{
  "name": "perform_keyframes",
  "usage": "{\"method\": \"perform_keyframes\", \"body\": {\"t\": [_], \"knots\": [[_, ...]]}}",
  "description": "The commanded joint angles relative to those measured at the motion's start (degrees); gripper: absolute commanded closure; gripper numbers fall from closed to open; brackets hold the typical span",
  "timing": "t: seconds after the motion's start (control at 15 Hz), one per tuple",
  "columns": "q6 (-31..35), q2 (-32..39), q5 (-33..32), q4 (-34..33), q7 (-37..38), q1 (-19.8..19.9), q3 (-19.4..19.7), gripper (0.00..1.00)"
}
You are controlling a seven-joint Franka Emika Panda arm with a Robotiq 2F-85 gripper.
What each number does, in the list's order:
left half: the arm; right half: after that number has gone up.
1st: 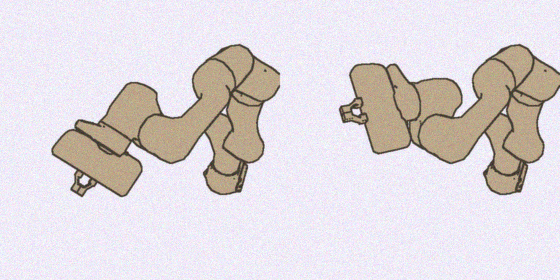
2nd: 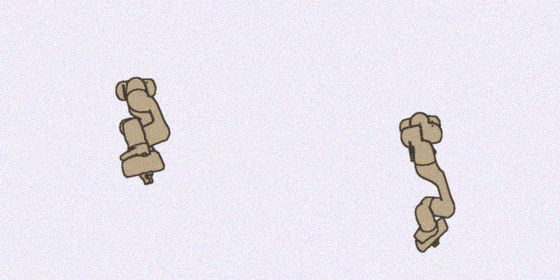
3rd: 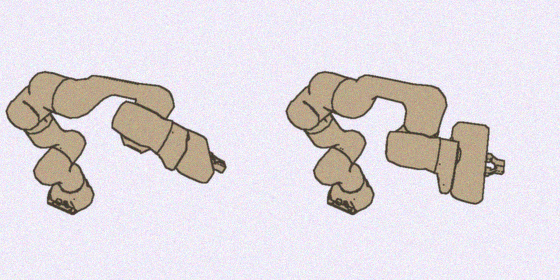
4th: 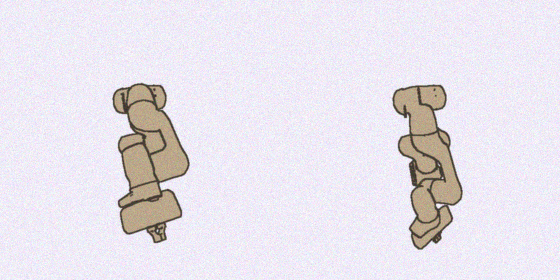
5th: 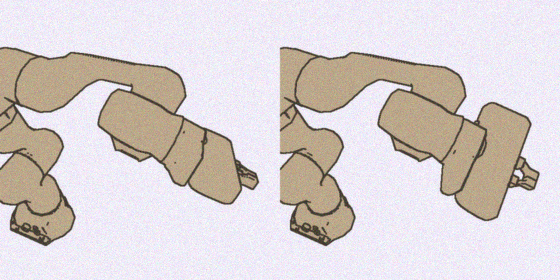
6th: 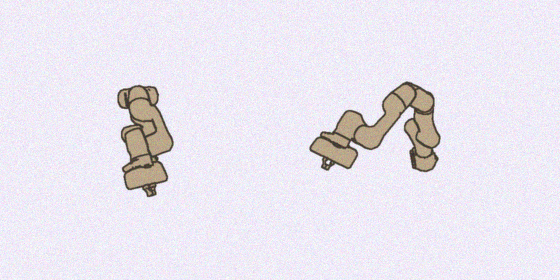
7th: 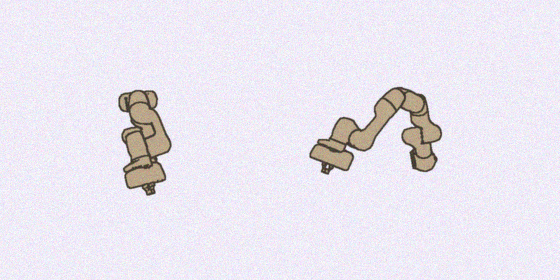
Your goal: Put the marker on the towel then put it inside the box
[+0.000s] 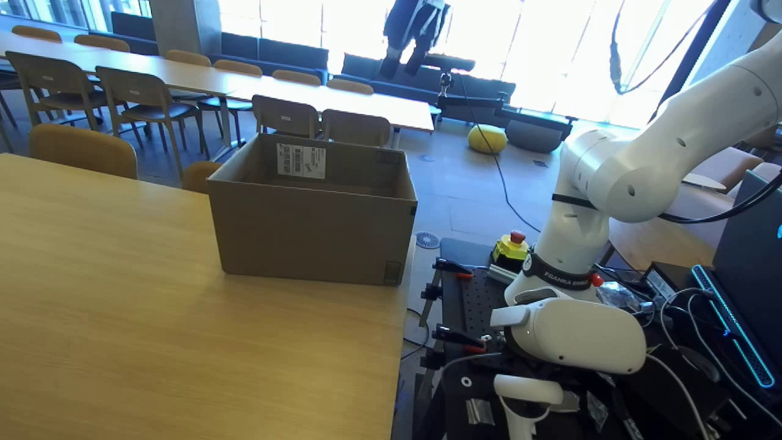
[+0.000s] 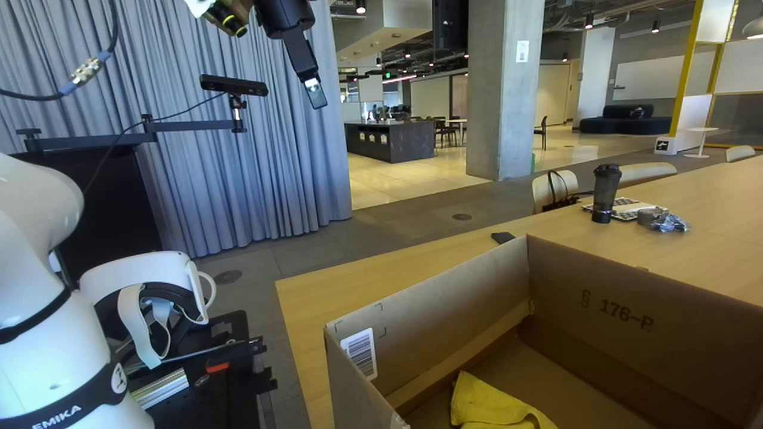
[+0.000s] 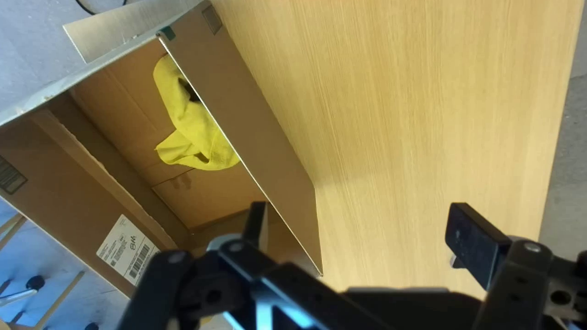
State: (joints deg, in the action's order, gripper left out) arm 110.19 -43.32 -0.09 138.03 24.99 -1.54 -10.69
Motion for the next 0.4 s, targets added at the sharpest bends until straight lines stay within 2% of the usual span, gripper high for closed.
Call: {"method": "perform_keyframes", "body": {"t": [0.0, 0.27, 0.33], "knots": [[7.0, -2.4, 1.2, 5.8, 2.9, 0.6, -1.9, 0.0], [10.2, -2.8, 1.5, 10.0, 2.4, -0.5, -2.7, 0.0], [7.3, -0.5, 0.4, 7.3, 2.0, 0.5, -2.6, 0.0]]}}
